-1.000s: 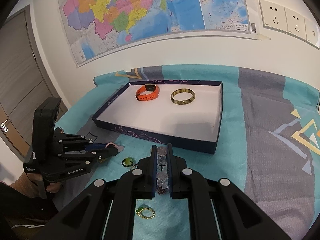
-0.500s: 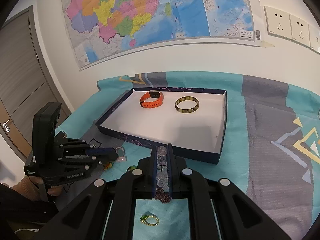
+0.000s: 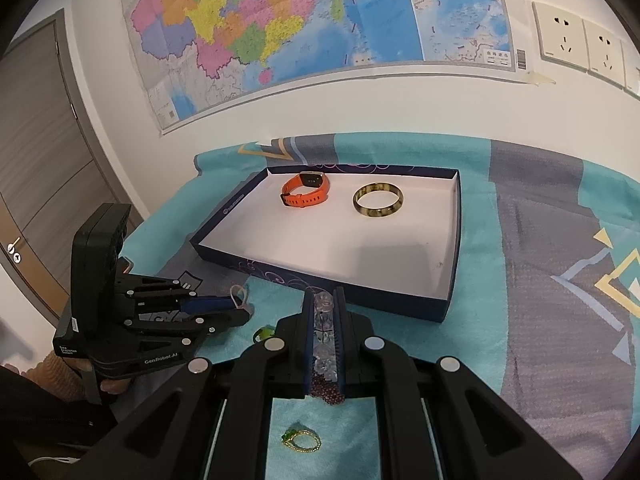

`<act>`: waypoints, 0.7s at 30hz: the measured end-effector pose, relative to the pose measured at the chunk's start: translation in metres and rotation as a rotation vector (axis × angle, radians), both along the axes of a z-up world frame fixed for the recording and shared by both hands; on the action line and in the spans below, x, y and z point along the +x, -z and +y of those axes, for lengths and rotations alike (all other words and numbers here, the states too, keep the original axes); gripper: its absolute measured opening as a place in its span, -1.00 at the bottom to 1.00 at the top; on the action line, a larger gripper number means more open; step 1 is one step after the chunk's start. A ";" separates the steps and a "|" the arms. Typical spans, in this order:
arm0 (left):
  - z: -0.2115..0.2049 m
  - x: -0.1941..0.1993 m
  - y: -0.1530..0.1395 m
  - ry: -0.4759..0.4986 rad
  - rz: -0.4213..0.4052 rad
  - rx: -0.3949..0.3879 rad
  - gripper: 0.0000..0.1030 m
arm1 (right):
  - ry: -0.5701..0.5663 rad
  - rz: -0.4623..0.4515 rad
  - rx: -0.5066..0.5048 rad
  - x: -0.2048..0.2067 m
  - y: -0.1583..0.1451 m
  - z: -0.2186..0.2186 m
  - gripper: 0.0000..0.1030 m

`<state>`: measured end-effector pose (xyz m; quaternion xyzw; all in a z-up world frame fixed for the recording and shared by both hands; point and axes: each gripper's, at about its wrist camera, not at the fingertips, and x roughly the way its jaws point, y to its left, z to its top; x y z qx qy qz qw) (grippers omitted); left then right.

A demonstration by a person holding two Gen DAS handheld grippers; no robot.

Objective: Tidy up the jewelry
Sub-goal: 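Grasp the pink pendant with the left tool while the right tool grasps the clear bead bracelet, then carry the pendant and bead bracelet into the box and open both tools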

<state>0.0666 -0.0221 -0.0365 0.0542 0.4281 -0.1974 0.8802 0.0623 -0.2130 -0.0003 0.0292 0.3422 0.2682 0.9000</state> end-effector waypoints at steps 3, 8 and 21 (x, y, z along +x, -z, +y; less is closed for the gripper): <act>0.001 -0.001 -0.002 -0.001 -0.010 -0.004 -0.74 | 0.001 -0.006 0.005 0.001 -0.002 -0.001 -0.85; 0.002 -0.006 -0.015 -0.002 -0.048 -0.011 -0.74 | -0.006 -0.026 0.000 0.002 -0.009 0.001 -0.85; 0.012 0.007 -0.054 -0.031 -0.154 -0.009 -0.74 | 0.008 -0.072 -0.007 0.031 -0.027 0.008 -0.85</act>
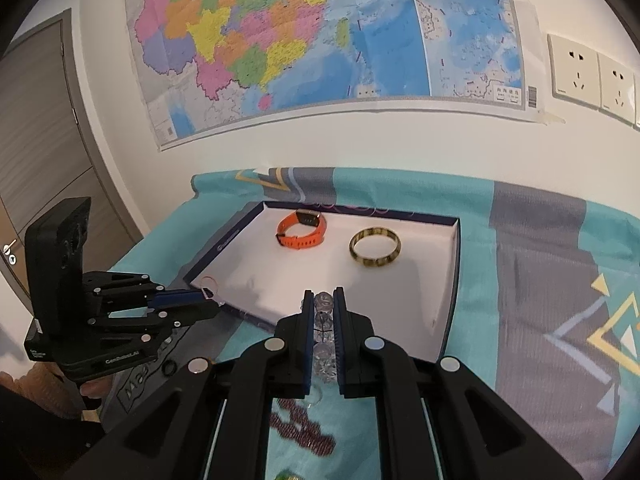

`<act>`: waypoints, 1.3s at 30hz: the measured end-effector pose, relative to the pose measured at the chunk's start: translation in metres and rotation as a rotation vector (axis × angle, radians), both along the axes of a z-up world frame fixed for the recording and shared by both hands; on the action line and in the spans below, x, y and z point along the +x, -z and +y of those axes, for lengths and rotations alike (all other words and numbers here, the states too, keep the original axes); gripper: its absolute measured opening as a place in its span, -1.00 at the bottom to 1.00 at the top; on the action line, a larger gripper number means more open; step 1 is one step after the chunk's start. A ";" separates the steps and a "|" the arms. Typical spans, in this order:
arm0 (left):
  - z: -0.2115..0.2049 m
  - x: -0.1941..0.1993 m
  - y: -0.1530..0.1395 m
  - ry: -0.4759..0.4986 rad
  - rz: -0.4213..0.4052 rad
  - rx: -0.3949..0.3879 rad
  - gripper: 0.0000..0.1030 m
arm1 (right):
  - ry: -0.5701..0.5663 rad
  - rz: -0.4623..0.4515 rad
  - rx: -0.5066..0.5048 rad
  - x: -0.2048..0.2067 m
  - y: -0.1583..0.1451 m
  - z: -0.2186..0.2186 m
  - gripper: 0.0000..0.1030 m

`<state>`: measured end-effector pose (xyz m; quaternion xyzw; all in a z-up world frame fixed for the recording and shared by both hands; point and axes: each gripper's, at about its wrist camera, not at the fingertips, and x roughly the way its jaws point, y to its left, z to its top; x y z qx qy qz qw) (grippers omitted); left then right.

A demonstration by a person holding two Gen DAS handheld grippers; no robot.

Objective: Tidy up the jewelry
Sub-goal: 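Carry the pendant and bead bracelet into the box and open both tools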

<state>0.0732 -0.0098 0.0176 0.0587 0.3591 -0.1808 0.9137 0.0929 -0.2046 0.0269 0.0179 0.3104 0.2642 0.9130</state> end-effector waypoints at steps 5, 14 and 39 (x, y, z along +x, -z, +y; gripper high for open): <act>0.003 0.015 -0.003 -0.010 -0.002 0.002 -0.74 | 0.015 -0.001 -0.006 0.021 -0.001 0.003 -0.85; 0.008 0.041 -0.005 -0.022 0.013 -0.005 -0.74 | 0.054 0.023 -0.018 0.057 0.007 0.007 -0.85; 0.014 0.101 0.024 -0.075 0.114 0.036 -0.74 | 0.074 0.062 -0.106 0.108 0.033 0.045 -0.85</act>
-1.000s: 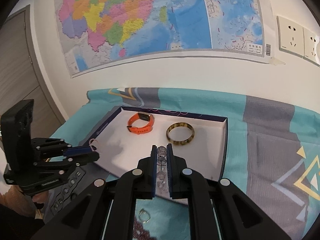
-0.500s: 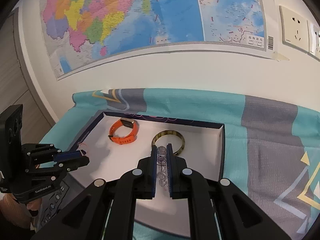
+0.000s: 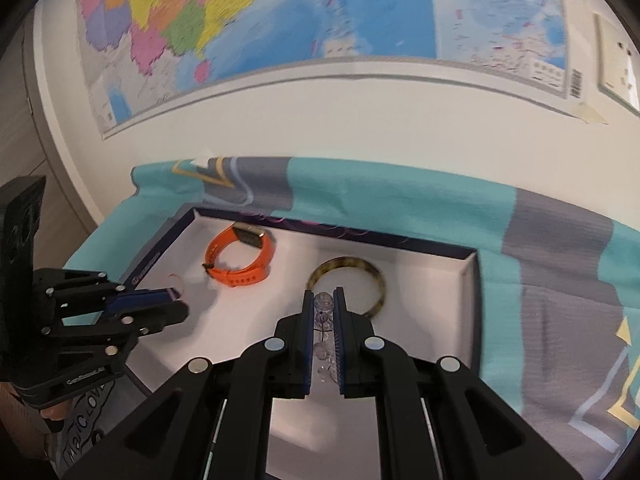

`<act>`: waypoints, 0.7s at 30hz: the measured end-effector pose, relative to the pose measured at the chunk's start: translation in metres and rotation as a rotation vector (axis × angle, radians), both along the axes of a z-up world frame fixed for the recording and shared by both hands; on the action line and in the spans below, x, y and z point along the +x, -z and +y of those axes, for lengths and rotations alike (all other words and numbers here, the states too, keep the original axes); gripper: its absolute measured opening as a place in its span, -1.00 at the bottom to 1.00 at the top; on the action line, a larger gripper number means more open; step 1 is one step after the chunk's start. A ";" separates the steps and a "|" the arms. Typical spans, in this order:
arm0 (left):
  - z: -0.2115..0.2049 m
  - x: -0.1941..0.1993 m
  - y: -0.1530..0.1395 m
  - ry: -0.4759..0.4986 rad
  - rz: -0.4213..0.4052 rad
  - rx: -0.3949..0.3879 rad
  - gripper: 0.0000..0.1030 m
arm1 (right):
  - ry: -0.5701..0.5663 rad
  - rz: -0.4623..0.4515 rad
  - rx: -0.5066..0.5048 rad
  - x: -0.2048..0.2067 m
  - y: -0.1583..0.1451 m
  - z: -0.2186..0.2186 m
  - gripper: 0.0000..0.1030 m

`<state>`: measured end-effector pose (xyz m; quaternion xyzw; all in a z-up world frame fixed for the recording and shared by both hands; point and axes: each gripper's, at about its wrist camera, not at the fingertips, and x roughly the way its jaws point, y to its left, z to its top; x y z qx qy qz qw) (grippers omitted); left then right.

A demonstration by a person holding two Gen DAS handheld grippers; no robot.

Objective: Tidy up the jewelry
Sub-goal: 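Carry the pendant and bead bracelet into the box and open both tools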

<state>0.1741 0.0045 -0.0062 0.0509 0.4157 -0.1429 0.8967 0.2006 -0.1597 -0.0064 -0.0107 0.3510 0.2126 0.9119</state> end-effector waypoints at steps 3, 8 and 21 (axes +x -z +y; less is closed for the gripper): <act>0.002 0.005 0.004 -0.005 0.016 -0.003 -0.74 | -0.025 0.011 -0.009 0.002 0.004 0.011 -0.85; 0.001 0.011 0.008 -0.008 0.028 0.004 -0.74 | -0.052 0.031 -0.024 0.006 0.012 0.024 -0.85; -0.003 0.025 0.019 -0.016 0.071 0.008 -0.73 | -0.025 0.044 0.004 0.005 0.012 0.016 -0.60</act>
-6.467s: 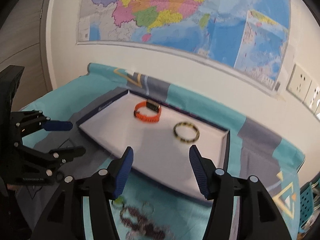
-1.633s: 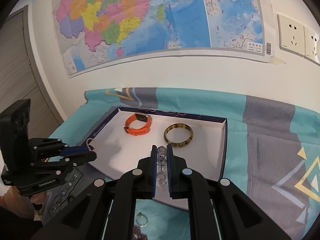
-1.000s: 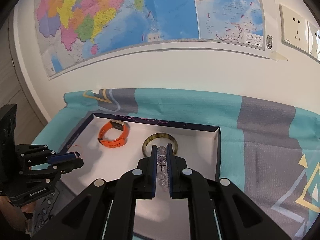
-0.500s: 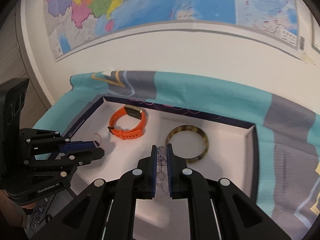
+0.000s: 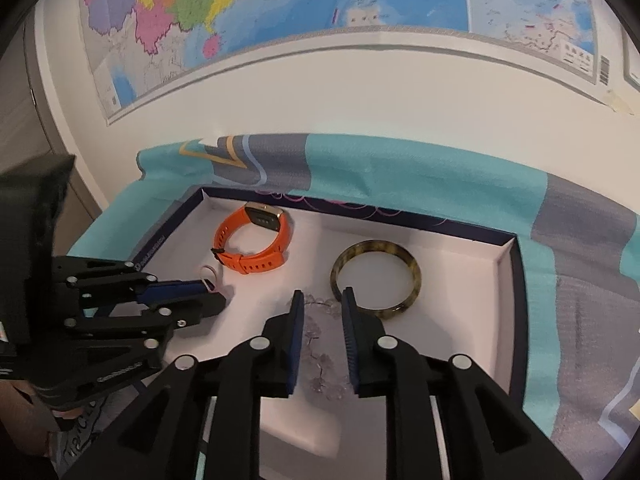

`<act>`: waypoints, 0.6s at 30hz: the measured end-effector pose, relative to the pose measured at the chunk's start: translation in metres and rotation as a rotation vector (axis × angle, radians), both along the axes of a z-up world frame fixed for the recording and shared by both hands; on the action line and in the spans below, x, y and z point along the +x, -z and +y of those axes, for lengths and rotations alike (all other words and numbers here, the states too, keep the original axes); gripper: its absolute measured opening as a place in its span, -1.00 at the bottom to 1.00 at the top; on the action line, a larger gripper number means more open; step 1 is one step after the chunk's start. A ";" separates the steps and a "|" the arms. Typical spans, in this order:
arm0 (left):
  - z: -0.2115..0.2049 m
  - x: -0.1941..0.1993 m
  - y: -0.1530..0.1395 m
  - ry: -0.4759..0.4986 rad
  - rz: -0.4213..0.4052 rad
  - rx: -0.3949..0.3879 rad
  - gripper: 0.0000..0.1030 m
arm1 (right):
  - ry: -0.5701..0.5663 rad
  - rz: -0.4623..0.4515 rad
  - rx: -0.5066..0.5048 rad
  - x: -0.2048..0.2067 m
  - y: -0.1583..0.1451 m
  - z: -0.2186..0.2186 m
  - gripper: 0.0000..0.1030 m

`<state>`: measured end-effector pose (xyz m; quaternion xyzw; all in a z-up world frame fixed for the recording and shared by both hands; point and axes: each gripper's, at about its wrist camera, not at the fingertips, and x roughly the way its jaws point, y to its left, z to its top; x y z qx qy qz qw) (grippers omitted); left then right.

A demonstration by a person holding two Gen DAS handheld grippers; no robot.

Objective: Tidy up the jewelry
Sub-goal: 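Carry the pendant and bead bracelet into the box and open both tools, then withdraw both tools from the box toward the remaining jewelry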

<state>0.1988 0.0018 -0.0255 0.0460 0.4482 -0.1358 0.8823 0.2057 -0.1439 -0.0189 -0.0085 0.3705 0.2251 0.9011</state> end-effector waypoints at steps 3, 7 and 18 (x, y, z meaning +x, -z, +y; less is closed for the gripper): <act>0.001 0.002 0.000 -0.005 -0.002 -0.006 -0.69 | 0.004 -0.003 0.014 -0.002 -0.004 -0.005 -0.52; 0.004 -0.001 -0.003 -0.014 -0.010 -0.009 -0.28 | 0.005 -0.005 0.029 -0.009 -0.010 -0.011 -0.39; 0.012 -0.039 -0.038 -0.038 -0.136 0.023 0.11 | -0.006 -0.028 0.054 -0.051 -0.019 -0.035 -0.15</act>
